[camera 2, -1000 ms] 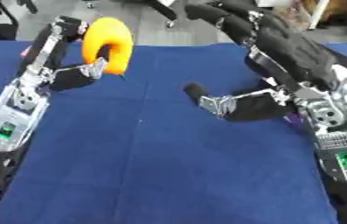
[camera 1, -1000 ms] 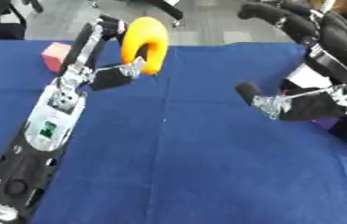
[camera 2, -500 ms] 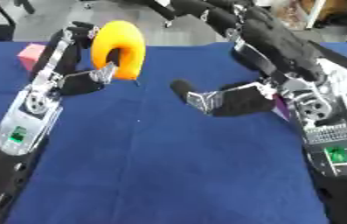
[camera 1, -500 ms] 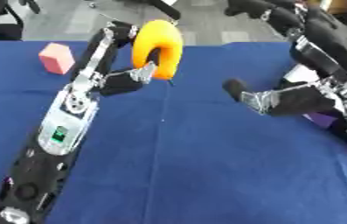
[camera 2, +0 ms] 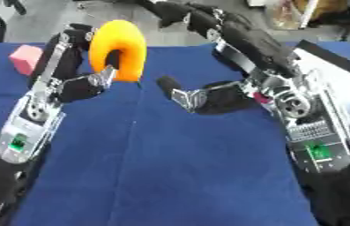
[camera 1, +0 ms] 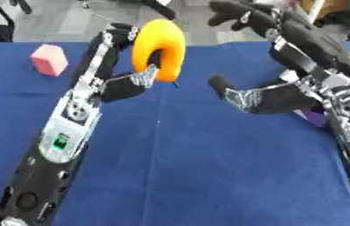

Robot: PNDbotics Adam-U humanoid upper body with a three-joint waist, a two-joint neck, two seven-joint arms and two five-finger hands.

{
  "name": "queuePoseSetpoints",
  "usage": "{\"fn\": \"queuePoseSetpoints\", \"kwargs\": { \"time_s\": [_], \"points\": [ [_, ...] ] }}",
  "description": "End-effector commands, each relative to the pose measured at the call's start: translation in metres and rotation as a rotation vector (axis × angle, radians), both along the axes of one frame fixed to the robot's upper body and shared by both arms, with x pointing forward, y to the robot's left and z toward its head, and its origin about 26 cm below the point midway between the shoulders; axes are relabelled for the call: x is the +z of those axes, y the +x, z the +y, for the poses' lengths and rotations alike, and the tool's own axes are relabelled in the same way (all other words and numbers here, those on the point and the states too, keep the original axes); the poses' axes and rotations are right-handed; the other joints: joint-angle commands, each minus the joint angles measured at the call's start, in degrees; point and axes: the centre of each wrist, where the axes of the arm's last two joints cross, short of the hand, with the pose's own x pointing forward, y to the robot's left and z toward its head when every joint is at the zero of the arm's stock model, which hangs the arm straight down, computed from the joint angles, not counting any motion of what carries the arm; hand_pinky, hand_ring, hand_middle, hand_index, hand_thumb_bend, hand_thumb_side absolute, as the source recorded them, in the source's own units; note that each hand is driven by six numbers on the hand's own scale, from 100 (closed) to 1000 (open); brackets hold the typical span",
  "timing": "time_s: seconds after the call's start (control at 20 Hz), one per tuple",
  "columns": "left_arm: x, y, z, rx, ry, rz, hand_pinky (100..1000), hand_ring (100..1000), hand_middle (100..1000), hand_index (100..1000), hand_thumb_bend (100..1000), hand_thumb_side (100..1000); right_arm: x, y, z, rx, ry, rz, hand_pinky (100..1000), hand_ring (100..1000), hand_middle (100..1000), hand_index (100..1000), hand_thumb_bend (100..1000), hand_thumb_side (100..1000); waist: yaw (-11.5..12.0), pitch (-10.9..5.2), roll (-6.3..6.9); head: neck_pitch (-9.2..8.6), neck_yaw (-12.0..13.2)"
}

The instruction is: Pick up the objects with one hand, pass them to the other hand, and then place them into the box on the other side of the table.

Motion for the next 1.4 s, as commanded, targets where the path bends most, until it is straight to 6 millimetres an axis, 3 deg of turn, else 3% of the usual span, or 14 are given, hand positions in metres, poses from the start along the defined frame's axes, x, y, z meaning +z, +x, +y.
{"fn": "queuePoseSetpoints", "kwargs": {
  "time_s": [0.05, 1.4],
  "points": [
    [0.009, -0.002, -0.003, 0.006, -0.017, -0.056, 662, 345, 308, 398, 100, 100, 0.006, -0.001, 0.004, 0.017, -0.012, 0.01, 765, 869, 791, 1000, 208, 489, 0.13, 0.11, -0.89, -0.14, -0.4],
    [-0.005, -0.009, -0.024, -0.141, 0.088, -0.137, 672, 349, 309, 399, 100, 100, -0.001, 0.011, 0.018, -0.021, -0.033, 0.07, 743, 849, 764, 988, 180, 486, 0.14, 0.42, -0.67, -0.14, -1.85]
  ]
}}
